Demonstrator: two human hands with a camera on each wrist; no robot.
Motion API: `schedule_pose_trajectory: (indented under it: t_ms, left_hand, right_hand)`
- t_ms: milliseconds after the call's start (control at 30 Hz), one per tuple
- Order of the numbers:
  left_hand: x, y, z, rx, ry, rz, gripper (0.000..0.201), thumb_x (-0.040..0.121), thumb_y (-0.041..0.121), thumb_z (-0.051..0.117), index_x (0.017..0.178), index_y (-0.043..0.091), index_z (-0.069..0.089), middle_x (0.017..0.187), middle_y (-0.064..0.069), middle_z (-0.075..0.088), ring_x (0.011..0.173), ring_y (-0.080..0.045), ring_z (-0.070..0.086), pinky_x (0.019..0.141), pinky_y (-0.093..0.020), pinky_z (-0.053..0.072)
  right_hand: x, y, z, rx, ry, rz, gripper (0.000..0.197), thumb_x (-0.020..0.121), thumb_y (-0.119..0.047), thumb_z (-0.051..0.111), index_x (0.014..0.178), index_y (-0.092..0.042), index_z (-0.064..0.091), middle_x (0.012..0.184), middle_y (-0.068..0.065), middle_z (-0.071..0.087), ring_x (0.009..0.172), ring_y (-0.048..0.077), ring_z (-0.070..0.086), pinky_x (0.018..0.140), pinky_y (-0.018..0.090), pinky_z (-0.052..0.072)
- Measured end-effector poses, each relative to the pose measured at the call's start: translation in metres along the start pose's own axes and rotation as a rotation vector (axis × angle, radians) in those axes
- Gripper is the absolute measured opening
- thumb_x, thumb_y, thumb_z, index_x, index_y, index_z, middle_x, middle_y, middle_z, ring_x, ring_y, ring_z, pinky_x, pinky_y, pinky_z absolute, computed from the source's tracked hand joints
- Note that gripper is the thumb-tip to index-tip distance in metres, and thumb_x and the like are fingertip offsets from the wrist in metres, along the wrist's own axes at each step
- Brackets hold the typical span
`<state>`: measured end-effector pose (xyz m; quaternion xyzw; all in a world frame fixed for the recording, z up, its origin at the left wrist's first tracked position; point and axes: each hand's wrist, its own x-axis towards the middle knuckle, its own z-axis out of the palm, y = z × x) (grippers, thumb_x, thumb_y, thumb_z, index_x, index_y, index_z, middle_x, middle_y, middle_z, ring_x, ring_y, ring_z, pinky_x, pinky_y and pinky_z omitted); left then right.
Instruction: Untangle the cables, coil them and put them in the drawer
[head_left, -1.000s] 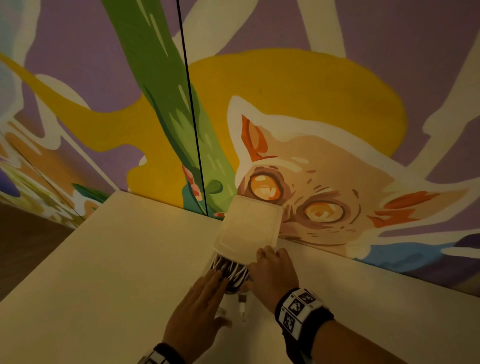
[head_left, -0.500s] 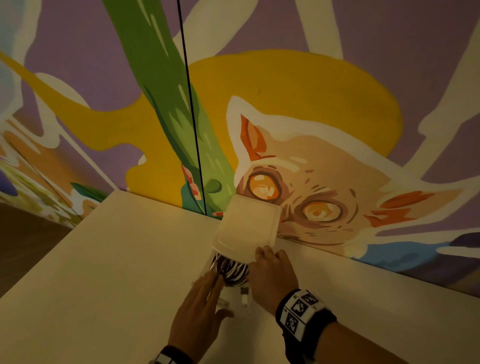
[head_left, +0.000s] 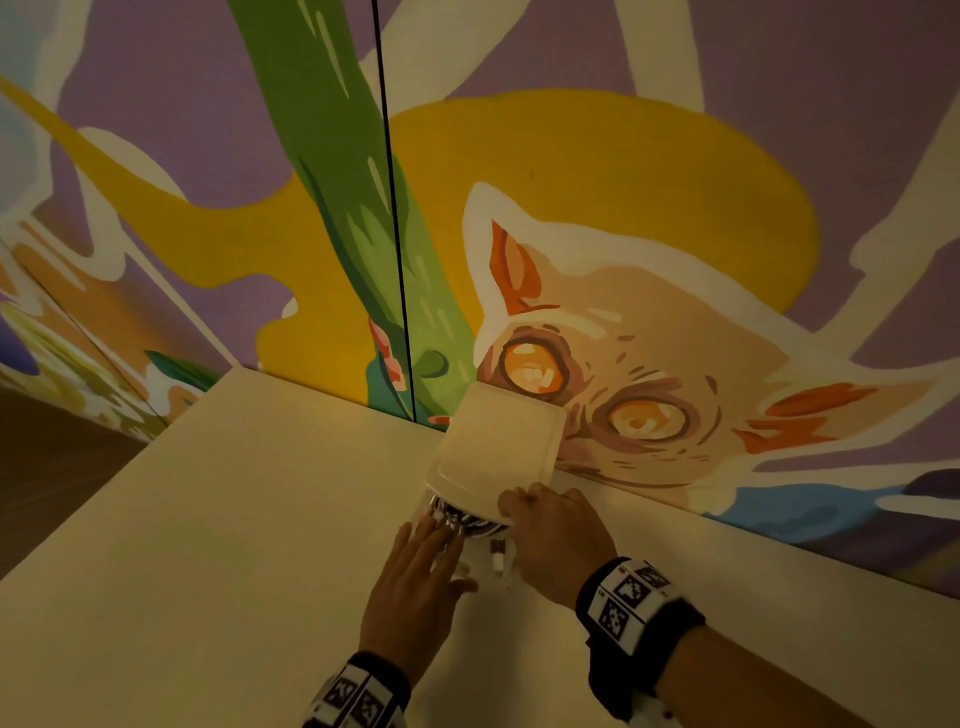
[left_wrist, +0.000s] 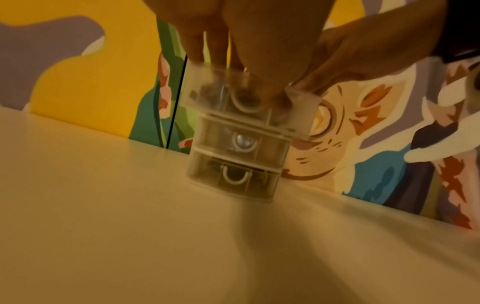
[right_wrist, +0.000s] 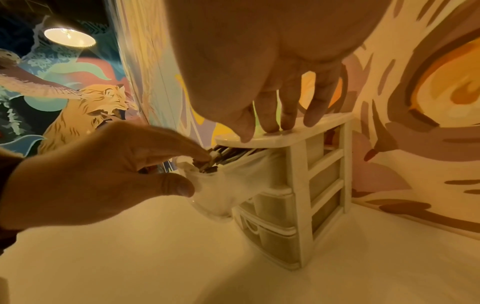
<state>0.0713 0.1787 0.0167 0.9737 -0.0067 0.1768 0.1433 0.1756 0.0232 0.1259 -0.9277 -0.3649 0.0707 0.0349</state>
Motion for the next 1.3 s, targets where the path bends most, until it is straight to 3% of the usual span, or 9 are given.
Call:
schedule_pose_trajectory:
  t_ms: [200, 400, 500, 633, 700, 733, 1033, 1133, 1300]
  left_hand:
    - [0.018, 0.011, -0.001, -0.073, 0.006, -0.087, 0.057, 0.064, 0.026, 0.089, 0.113, 0.007, 0.068, 0.129, -0.017, 0.058, 0.124, -0.033, 0.046, 0.094, -0.053, 0.053]
    - [0.014, 0.011, 0.005, -0.192, 0.023, -0.134, 0.07, 0.063, 0.02, 0.089, 0.126, 0.007, 0.061, 0.133, -0.014, 0.06, 0.133, -0.025, 0.037, 0.12, -0.038, 0.021]
    - [0.011, 0.017, -0.005, -0.328, 0.059, -0.205, 0.066, 0.065, 0.017, 0.089, 0.124, 0.011, 0.059, 0.128, -0.014, 0.059, 0.126, -0.025, 0.043, 0.111, -0.036, 0.038]
    - [0.001, 0.037, -0.032, -0.965, 0.356, -0.999, 0.034, 0.089, 0.012, 0.068, 0.121, 0.011, 0.056, 0.127, -0.018, 0.055, 0.116, -0.036, 0.056, 0.09, -0.032, 0.048]
    - [0.003, 0.044, -0.04, -1.618, 0.276, -1.429, 0.038, 0.099, 0.013, 0.051, 0.137, 0.012, 0.045, 0.136, -0.022, 0.049, 0.112, -0.047, 0.058, 0.09, -0.047, 0.051]
    - [0.005, 0.047, -0.045, -1.811, 0.239, -1.481, 0.045, 0.1, 0.01, 0.047, 0.144, 0.016, 0.039, 0.138, -0.023, 0.047, 0.111, -0.05, 0.057, 0.091, -0.053, 0.05]
    - [0.064, 0.05, -0.042, -1.841, 0.104, -1.313, 0.048, 0.098, -0.002, 0.041, 0.142, 0.017, 0.047, 0.123, -0.022, 0.063, 0.102, -0.035, 0.064, 0.09, -0.042, 0.053]
    - [0.06, 0.042, -0.039, -1.822, 0.065, -1.32, 0.06, 0.097, -0.006, 0.04, 0.149, 0.024, 0.037, 0.134, -0.021, 0.055, 0.107, -0.039, 0.063, 0.09, -0.047, 0.053]
    - [0.043, 0.048, -0.042, -1.578, -0.126, -1.405, 0.051, 0.098, 0.002, 0.048, 0.146, 0.018, 0.041, 0.121, -0.017, 0.059, 0.091, -0.043, 0.067, 0.087, -0.05, 0.053]
  right_hand:
    - [0.002, -0.006, -0.005, 0.0, -0.01, 0.042, 0.031, 0.084, -0.017, 0.047, 0.115, -0.021, 0.049, 0.11, 0.005, 0.059, 0.106, 0.027, 0.052, 0.087, 0.039, 0.036]
    - [0.001, -0.006, -0.007, -0.005, -0.017, 0.05, 0.034, 0.083, -0.017, 0.048, 0.117, -0.02, 0.048, 0.11, 0.005, 0.06, 0.104, 0.027, 0.052, 0.087, 0.04, 0.036]
    - [0.003, -0.006, -0.005, -0.002, -0.017, 0.063, 0.038, 0.083, -0.017, 0.048, 0.121, -0.021, 0.048, 0.111, 0.005, 0.06, 0.105, 0.027, 0.053, 0.088, 0.04, 0.036]
    - [0.005, -0.005, -0.002, 0.0, -0.034, 0.06, 0.045, 0.082, -0.014, 0.047, 0.126, -0.022, 0.047, 0.113, 0.004, 0.06, 0.108, 0.027, 0.051, 0.09, 0.041, 0.036]
    - [0.005, -0.005, -0.003, -0.009, -0.039, 0.056, 0.046, 0.083, -0.014, 0.046, 0.128, -0.022, 0.047, 0.116, 0.005, 0.059, 0.11, 0.027, 0.051, 0.091, 0.041, 0.036]
    - [0.005, -0.005, -0.004, -0.01, -0.05, 0.057, 0.047, 0.083, -0.015, 0.046, 0.129, -0.022, 0.046, 0.117, 0.005, 0.059, 0.111, 0.027, 0.05, 0.093, 0.041, 0.036]
    - [0.008, -0.009, -0.004, -0.068, -0.071, 0.022, 0.044, 0.078, -0.021, 0.054, 0.121, -0.022, 0.048, 0.112, 0.004, 0.062, 0.108, 0.027, 0.053, 0.088, 0.042, 0.039]
    - [0.007, -0.011, -0.007, -0.057, -0.12, 0.024, 0.044, 0.079, -0.022, 0.054, 0.122, -0.021, 0.047, 0.115, 0.006, 0.061, 0.11, 0.029, 0.051, 0.089, 0.042, 0.038]
    - [-0.018, 0.002, -0.013, 0.157, -0.14, -0.001, 0.052, 0.083, -0.022, 0.052, 0.133, -0.024, 0.041, 0.146, 0.003, 0.042, 0.133, 0.025, 0.04, 0.106, 0.042, 0.031]
